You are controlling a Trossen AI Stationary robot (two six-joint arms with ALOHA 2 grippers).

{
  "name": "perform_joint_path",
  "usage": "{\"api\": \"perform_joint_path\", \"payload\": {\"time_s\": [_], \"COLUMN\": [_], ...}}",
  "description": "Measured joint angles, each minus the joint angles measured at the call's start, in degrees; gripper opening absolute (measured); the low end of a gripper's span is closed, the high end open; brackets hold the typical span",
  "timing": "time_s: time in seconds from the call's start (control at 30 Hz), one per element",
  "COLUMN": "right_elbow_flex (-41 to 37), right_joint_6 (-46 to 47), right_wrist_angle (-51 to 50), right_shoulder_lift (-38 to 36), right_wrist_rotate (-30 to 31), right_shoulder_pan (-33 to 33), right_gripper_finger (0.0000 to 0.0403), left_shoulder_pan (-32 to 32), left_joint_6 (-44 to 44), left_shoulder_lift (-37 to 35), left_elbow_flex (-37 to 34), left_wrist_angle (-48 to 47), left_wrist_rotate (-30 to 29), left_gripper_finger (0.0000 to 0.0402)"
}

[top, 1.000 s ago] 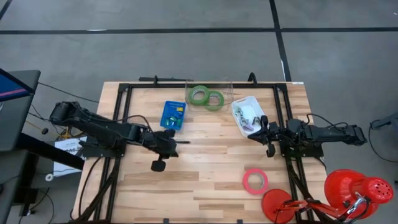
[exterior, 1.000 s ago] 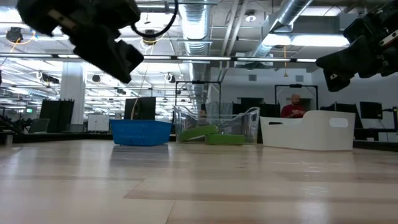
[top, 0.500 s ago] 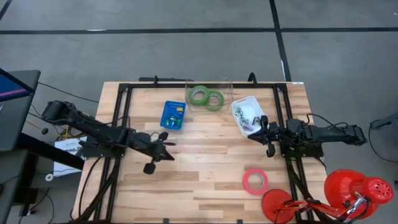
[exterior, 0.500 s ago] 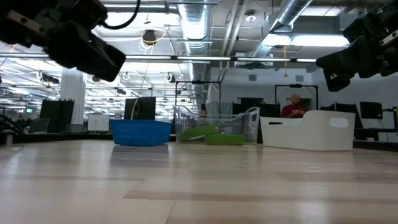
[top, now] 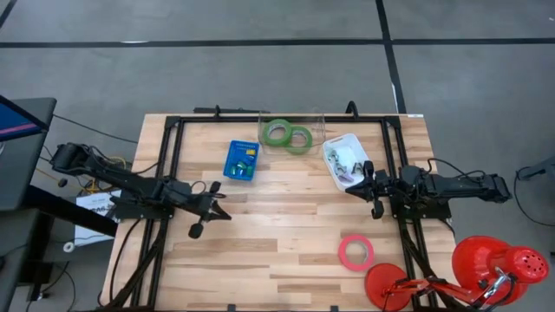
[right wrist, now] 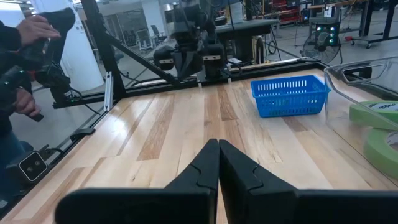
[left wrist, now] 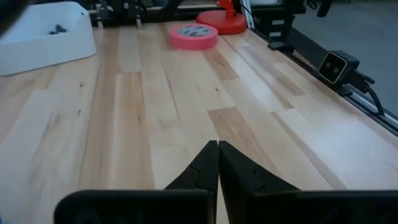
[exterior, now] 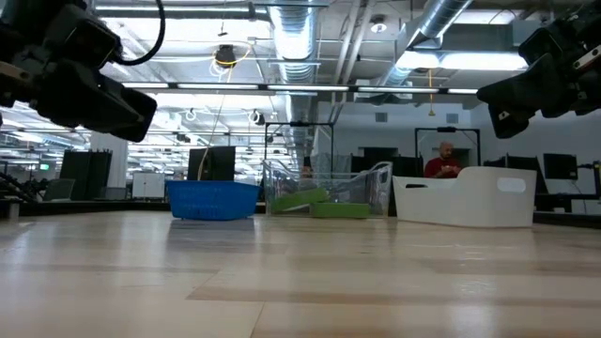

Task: Pick and place Stapler, Stapler remover, tape
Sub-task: Put the pink tape into the transparent bin

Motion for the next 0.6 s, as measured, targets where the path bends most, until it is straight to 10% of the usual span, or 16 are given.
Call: {"api": "perform_joint_path", "payload": {"time_s": [0.6], "right_elbow_flex": [0.0], "right_joint_6": [0.0], "right_wrist_angle": [0.0], "right_shoulder_lift": [-0.02], "right_wrist_rotate": [0.0], "right_shoulder_pan": [-0.01], "right_gripper_finger": [0.0], "left_shoulder_pan": [4.74], "left_joint_6": [0.0], "left_shoulder_lift": [-12.44], "left_elbow_flex": [-3.78], "left_wrist_angle": [-0.58], "left_wrist_rotate": [0.0], "left_gripper_finger": [0.0003]}}
